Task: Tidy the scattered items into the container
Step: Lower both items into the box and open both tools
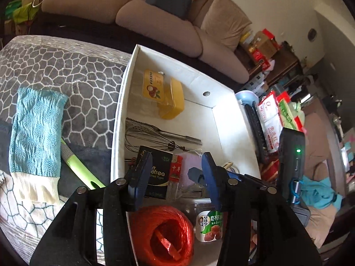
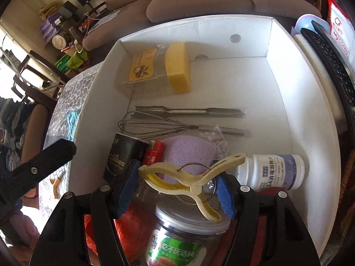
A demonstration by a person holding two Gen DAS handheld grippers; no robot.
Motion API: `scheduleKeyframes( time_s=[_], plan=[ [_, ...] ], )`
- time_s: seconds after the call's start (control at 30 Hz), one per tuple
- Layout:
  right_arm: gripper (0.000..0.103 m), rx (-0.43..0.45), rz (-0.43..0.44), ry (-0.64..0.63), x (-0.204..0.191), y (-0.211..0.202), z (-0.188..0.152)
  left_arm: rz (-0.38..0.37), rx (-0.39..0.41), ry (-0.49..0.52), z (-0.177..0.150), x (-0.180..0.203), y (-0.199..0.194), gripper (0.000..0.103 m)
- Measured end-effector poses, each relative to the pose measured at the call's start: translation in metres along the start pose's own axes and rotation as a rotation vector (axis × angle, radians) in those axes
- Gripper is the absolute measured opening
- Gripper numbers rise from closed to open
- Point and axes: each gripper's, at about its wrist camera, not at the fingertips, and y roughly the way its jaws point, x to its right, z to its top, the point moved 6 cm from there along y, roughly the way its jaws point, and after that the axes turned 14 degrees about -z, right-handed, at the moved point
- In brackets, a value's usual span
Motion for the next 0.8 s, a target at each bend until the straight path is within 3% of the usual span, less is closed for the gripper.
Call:
scheduleKeyframes(
  time_s=[0.17,0.3,0.6,0.77,0.8],
  plan=[
    [0.069,-0.052,-0.089,-0.066,-0.017,0.017,-0.005,0.039,0.0,0.035,0.002,-0.01,-0.02,0.051],
    [0.082,-0.063,-0.068,-0.021,-0.011,0.01,-0.008,0.083,-0.007,0.075,-0.005,-0.014,-0.028,0.063],
    [0.084,0.011,-0.049,0.067,0.009,-0.046,-0.011,0.082,-0.035,0.115,-0.036,0.007,-0.047,0.065],
    [0.085,0.044,-0.009,0.02,-0.011,-0.078,-0.034,0.181,-0.029,0.198,-0.059,0.01,-0.072,0.101],
    [0.085,0.049,-0.003,0.002,-0.018,-0.083,-0.039,0.198,-0.036,0.21,-0.063,0.01,-0.076,0.102]
  ],
)
